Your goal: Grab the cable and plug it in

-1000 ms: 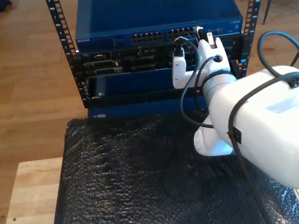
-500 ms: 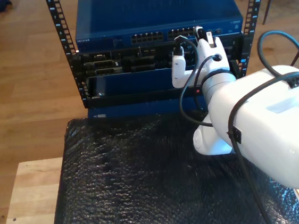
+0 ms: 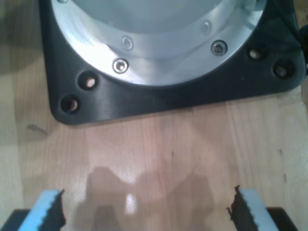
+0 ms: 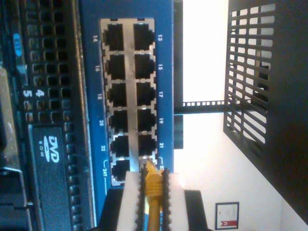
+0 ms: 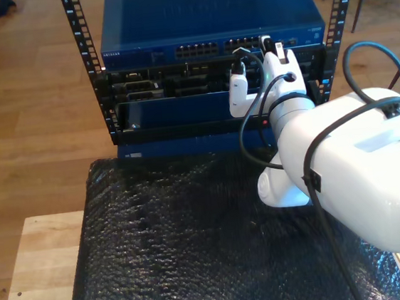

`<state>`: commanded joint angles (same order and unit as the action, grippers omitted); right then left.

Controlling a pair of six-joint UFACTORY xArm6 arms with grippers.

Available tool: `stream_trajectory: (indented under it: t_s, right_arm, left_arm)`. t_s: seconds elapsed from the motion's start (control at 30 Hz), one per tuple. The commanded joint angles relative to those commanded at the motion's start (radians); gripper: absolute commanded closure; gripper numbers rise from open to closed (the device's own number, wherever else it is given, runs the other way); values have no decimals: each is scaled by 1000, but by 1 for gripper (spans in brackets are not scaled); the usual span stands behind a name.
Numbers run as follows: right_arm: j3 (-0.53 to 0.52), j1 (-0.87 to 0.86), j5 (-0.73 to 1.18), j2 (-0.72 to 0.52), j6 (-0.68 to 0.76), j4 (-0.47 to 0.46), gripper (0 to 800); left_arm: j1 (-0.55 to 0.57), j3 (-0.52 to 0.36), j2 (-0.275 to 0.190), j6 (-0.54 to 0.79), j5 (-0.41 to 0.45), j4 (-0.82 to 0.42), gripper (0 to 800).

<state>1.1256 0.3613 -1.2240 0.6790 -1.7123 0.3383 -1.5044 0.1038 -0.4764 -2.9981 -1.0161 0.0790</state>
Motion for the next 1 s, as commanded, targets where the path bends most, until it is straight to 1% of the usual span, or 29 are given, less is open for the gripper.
stream_trajectory:
  t_s: [1.0]
  right_arm:
    - [20, 2, 14, 17, 9, 0, 800]
  left_arm:
    - [0, 0, 0, 0, 0, 0, 0]
